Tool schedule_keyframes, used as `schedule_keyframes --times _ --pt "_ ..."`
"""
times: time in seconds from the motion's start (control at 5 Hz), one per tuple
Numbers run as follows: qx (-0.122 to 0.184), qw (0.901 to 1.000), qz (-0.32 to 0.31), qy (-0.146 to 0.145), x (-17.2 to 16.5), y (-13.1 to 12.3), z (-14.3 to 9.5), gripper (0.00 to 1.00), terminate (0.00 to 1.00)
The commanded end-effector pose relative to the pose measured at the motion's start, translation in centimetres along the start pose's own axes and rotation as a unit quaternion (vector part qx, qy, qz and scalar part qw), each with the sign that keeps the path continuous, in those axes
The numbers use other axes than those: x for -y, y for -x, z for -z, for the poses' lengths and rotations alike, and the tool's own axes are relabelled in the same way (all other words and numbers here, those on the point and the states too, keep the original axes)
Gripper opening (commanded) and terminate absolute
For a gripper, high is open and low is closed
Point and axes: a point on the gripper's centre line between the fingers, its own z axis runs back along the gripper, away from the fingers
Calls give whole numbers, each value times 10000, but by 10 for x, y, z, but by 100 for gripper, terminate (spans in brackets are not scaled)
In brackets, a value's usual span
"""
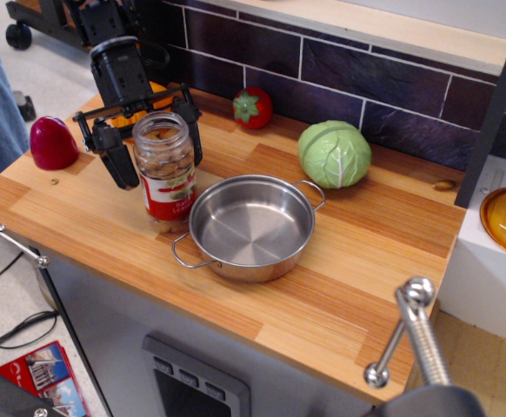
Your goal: Pour almonds in pot
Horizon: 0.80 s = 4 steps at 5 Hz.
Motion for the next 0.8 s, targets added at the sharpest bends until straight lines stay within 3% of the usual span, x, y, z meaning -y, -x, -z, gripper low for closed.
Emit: schedule_keyframes --times 0.0,0.4,0.6 --pt "83 9997 138 156 0 18 -9 100 0" --pt "-34 10000 -16 87 2 26 0 100 0" --pt "-57 9997 -152 155 2 23 -1 0 0"
